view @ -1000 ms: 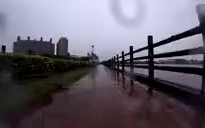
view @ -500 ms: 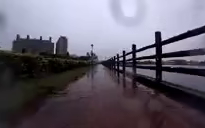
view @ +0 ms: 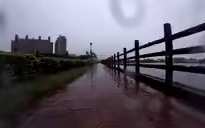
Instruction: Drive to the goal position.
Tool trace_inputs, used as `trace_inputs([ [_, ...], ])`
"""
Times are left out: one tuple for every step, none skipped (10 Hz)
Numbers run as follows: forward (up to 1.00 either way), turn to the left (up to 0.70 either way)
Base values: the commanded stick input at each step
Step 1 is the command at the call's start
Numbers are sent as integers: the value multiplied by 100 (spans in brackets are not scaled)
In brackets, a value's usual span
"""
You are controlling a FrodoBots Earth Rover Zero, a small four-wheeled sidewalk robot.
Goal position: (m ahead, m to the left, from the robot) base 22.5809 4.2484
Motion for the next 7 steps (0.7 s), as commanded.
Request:
trace_inputs([
  [22, 0],
  [62, 0],
  [98, 0],
  [100, 0],
  [100, 0],
  [100, 0],
  [100, 0],
])
